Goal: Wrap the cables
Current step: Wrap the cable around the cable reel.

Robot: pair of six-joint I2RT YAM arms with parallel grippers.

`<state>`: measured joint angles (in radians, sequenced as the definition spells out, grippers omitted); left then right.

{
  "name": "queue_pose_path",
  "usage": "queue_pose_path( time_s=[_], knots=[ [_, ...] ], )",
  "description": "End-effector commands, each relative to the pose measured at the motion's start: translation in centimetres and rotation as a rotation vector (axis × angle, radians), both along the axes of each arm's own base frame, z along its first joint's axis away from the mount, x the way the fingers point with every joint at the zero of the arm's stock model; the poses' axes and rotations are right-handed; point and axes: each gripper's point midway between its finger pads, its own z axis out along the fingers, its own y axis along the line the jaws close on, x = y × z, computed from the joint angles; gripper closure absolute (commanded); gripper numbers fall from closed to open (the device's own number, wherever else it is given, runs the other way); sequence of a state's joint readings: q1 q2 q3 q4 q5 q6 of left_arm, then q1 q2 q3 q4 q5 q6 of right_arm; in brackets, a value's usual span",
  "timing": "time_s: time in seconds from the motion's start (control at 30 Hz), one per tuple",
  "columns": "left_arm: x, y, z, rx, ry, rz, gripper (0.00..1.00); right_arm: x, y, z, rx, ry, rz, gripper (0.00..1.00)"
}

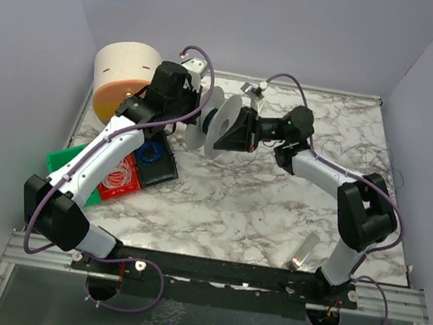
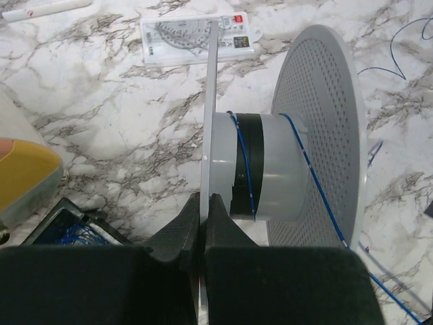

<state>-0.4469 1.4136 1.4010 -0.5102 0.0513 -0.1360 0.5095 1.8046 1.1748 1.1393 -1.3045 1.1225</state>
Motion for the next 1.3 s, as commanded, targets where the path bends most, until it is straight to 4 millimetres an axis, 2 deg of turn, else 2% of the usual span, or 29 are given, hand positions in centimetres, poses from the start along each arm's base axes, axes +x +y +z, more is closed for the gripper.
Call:
queue_pose_path(
  time_s=[0.0,0.1,0.2,0.33,0.53,0.67,0.83,1.07,1.27],
  knots=[
    [2.9,2.9,1.7,-0.085,-0.048,0.167,1.00,-4.0,0.7,-2.1,-0.041,-0.194,0.096,0.99],
    [2.8,2.8,1.8,-0.123,-0.034,0.146,1.00,-5.0,1.7,-4.6,-0.086,-0.246,0.103,1.00],
    [2.9,3.1,2.4,-0.146,-0.036,0.143,1.00,-4.7,2.5,-7.3,-0.153,-0.308,0.029,1.00],
    [2.8,3.3,3.5,-0.184,-0.042,0.124,1.00,-1.0,2.4,-10.0,-0.256,-0.432,-0.231,0.99],
    [2.2,2.2,6.1,-0.261,-0.044,0.031,1.00,5.5,0.1,-12.8,-0.467,-0.552,-0.580,1.00],
    [1.3,0.7,7.8,-0.359,-0.012,-0.071,1.00,9.2,-2.4,-12.7,-0.573,-0.641,-0.790,0.99],
    [0.3,-0.6,9.5,-0.468,0.025,-0.179,1.00,11.6,-5.1,-12.1,-0.633,-0.674,-0.990,0.99],
    [-1.2,-0.2,9.8,-0.504,0.030,-0.234,1.00,14.4,-9.4,-9.7,-0.624,-0.618,-1.231,0.99],
    [-2.5,-0.8,9.8,-0.520,0.045,-0.306,1.00,16.5,-11.8,-7.7,-0.594,-0.594,-1.363,0.99]
  ],
)
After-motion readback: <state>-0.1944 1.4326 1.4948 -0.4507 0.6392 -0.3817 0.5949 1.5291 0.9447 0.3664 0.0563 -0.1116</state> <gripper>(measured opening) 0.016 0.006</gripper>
